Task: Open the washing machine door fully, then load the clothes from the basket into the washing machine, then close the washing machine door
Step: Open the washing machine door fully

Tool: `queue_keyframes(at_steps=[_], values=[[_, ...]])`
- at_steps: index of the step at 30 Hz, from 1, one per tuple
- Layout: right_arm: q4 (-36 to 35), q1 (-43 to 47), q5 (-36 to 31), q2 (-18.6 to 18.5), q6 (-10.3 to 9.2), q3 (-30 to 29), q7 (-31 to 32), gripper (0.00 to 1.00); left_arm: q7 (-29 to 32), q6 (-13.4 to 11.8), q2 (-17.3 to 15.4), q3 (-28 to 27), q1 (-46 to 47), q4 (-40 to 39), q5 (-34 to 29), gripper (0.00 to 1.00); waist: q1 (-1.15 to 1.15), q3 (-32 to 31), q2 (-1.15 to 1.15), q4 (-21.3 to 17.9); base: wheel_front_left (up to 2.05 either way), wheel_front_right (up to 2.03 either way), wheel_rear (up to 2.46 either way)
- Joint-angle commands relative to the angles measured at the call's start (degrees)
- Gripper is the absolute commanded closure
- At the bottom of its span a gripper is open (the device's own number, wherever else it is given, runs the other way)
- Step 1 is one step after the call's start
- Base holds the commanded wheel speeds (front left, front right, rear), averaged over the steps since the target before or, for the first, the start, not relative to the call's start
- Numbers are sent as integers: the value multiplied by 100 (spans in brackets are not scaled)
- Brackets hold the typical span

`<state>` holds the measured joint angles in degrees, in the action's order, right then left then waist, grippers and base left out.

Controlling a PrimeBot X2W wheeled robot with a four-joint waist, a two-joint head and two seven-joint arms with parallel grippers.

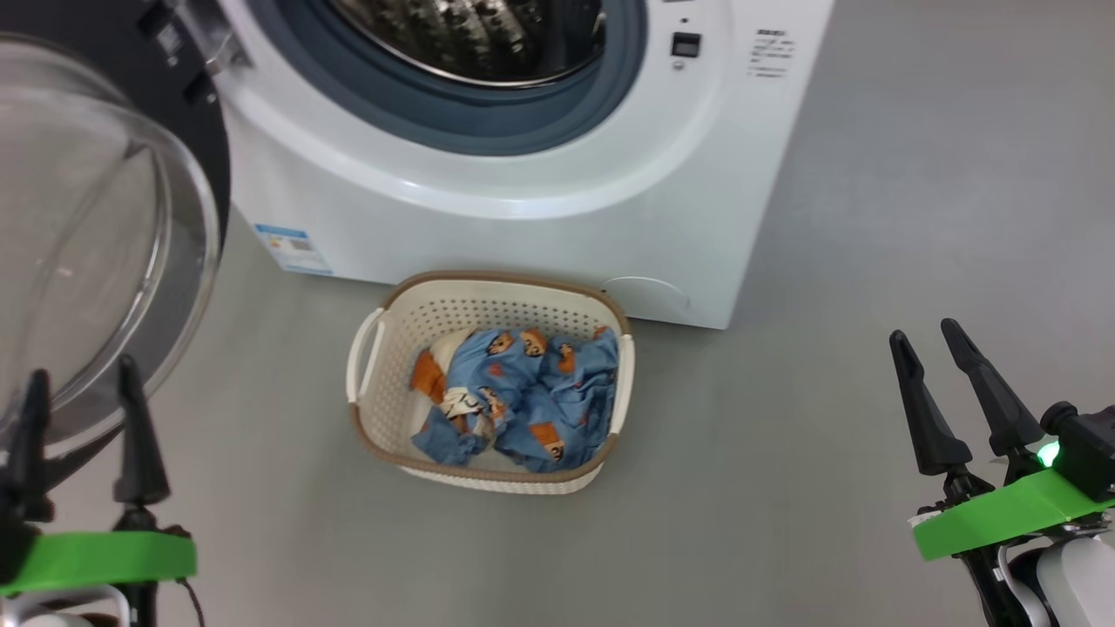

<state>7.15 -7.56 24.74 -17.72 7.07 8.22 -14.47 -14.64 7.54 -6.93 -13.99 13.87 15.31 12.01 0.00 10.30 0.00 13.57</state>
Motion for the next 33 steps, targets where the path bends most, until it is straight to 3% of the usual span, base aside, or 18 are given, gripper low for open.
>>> queue_keyframes(at_steps=[1, 18, 33], values=[[-143, 75, 12, -36, 42, 64, -52, 24, -36, -6, -141, -30, -82, -272, 48, 0, 0, -114, 0, -314, 0, 0, 0], [-175, 98, -2, 69, 42, -16, -52, 25, -36, -6, -224, 748, -459, -458, 326, 0, 0, -132, 0, -1360, 0, 0, 0], [-206, 237, -4, 174, 42, -114, -52, 25, -36, -6, -191, 653, -776, -495, 669, 0, 0, -167, 0, -1879, 0, 0, 0]])
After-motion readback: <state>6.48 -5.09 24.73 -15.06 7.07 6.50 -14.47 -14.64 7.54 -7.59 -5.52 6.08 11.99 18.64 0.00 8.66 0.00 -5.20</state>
